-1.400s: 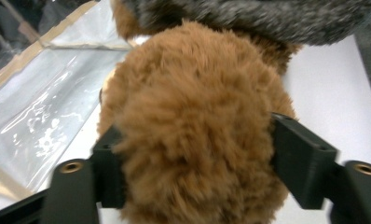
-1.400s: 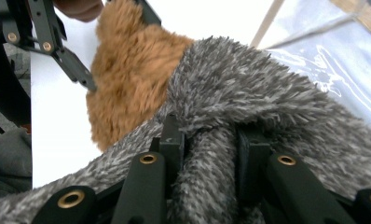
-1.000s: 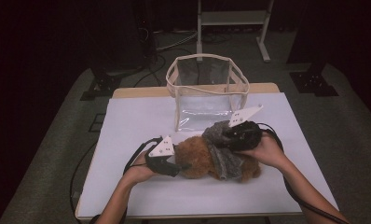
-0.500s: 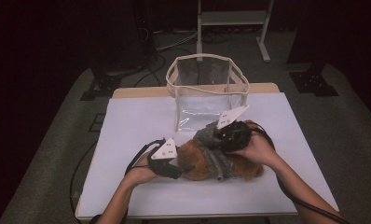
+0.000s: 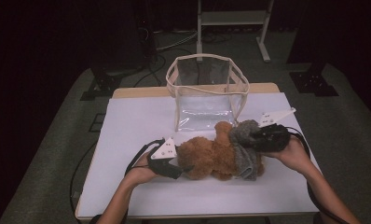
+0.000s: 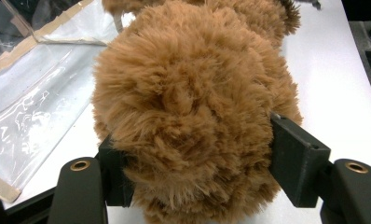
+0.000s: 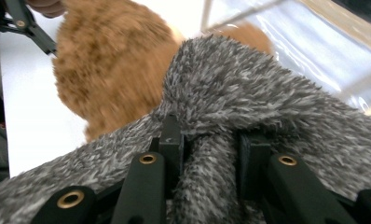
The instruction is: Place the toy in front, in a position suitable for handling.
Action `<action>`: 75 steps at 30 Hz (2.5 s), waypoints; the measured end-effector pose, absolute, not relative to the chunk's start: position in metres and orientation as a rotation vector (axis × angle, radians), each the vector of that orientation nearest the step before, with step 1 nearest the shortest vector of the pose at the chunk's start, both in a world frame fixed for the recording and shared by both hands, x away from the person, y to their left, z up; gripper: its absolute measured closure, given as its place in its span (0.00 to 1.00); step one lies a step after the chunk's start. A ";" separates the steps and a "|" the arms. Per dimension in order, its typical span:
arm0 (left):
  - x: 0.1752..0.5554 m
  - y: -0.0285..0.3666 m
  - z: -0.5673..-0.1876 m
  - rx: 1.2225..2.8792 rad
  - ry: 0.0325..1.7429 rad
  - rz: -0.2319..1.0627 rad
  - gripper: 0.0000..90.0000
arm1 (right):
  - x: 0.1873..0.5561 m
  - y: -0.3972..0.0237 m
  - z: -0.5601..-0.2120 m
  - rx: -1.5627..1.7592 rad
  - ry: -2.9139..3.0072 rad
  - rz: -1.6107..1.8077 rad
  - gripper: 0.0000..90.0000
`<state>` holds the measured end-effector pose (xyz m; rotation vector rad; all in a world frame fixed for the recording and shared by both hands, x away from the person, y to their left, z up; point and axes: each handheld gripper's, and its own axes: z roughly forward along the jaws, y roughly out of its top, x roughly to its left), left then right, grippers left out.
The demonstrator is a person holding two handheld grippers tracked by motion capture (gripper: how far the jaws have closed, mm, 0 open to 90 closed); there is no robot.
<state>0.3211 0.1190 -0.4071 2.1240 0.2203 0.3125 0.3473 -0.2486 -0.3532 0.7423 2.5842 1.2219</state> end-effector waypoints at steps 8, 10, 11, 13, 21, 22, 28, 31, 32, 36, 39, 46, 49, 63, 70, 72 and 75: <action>0.320 0.118 -0.407 2.135 0.216 0.314 0.36 | 0.350 -0.283 -0.359 0.885 2.528 1.209 0.75; 0.319 0.118 -0.408 2.140 0.209 0.308 0.36 | 0.352 -0.282 -0.356 0.879 2.516 1.229 0.75; 0.318 0.118 -0.409 2.141 0.209 0.307 0.36 | 0.353 -0.280 -0.354 0.871 2.515 1.233 0.75; 0.317 0.118 -0.409 2.150 0.203 0.313 0.36 | 0.357 -0.273 -0.350 0.851 2.516 1.229 0.75; 0.315 0.118 -0.408 2.171 0.182 0.331 0.36 | 0.392 -0.272 -0.351 0.935 2.484 1.233 0.75; 0.315 0.118 -0.408 2.173 0.179 0.331 0.36 | 0.395 -0.275 -0.354 0.960 2.470 1.241 0.75; 0.315 0.118 -0.408 2.175 0.171 0.336 0.36 | 0.385 -0.291 -0.367 1.022 2.462 1.272 0.76; 0.316 0.117 -0.407 2.171 0.174 0.338 0.36 | 0.368 -0.296 -0.368 0.995 2.459 1.285 0.76; 0.316 0.117 -0.407 2.172 0.175 0.339 0.36 | 0.363 -0.296 -0.368 0.984 2.467 1.283 0.76; 0.316 0.115 -0.407 2.168 0.185 0.334 0.38 | 0.345 -0.290 -0.361 0.900 2.512 1.291 0.75; 0.316 0.114 -0.407 2.167 0.190 0.331 0.38 | 0.340 -0.273 -0.353 0.811 2.537 1.305 0.75; 0.316 0.116 -0.408 2.167 0.184 0.328 0.38 | 0.338 -0.227 -0.351 0.653 2.573 1.352 0.75; 0.316 0.117 -0.408 2.168 0.180 0.329 0.38 | 0.339 -0.228 -0.354 0.655 2.565 1.360 0.75; 0.318 0.115 -0.408 2.167 0.185 0.331 0.38 | 0.330 -0.230 -0.347 0.623 2.539 1.331 0.75; 0.319 0.118 -0.409 2.154 0.195 0.333 0.37 | 0.338 -0.192 -0.346 0.499 2.560 1.238 0.75; 0.320 0.119 -0.409 2.149 0.195 0.332 0.37 | 0.341 -0.201 -0.350 0.544 2.551 1.224 0.75; 0.320 0.118 -0.409 2.140 0.198 0.334 0.36 | 0.344 -0.224 -0.358 0.623 2.549 1.277 0.75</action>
